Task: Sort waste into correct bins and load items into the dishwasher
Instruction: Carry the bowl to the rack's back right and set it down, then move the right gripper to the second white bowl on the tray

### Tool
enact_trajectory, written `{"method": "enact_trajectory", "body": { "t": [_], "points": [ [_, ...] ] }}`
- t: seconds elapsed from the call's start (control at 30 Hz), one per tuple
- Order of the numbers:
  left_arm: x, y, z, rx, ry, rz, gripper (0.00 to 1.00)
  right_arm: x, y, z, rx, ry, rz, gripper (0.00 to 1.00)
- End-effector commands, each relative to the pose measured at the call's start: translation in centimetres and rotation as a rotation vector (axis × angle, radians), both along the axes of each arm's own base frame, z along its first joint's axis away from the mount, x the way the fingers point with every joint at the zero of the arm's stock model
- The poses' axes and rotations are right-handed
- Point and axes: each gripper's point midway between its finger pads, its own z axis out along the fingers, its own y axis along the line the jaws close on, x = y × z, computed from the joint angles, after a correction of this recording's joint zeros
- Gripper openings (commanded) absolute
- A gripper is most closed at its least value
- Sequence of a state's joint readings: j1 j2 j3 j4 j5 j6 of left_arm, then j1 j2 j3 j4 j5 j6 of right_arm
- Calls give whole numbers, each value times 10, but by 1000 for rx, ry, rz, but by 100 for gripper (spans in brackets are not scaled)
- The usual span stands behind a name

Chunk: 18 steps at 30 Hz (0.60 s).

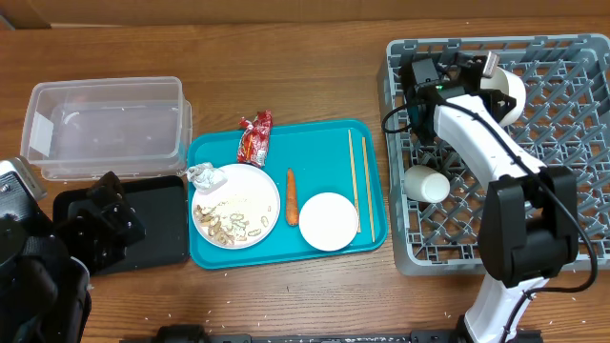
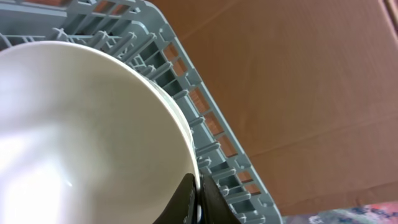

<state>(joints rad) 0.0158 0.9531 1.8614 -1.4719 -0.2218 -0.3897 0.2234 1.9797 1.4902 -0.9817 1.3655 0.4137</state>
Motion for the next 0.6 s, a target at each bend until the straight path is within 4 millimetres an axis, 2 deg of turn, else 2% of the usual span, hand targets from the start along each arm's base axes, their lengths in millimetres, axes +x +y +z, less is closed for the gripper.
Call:
{"method": "enact_trajectory", "body": {
  "t": [0.0,0.17,0.43,0.57],
  "points": [
    [-1,5,3,18,-6,24,100,4,9,-10,-4,28,21,4],
    [-1,5,3,18,-6,24,100,10,15,15,-151,29,34,4],
    [-1,5,3,18,-6,23,100,12,16,17,-162,41,39,4],
    [-1,4,3,18,-6,14,100,9,8,22,-193,37,13,4]
  ]
}}
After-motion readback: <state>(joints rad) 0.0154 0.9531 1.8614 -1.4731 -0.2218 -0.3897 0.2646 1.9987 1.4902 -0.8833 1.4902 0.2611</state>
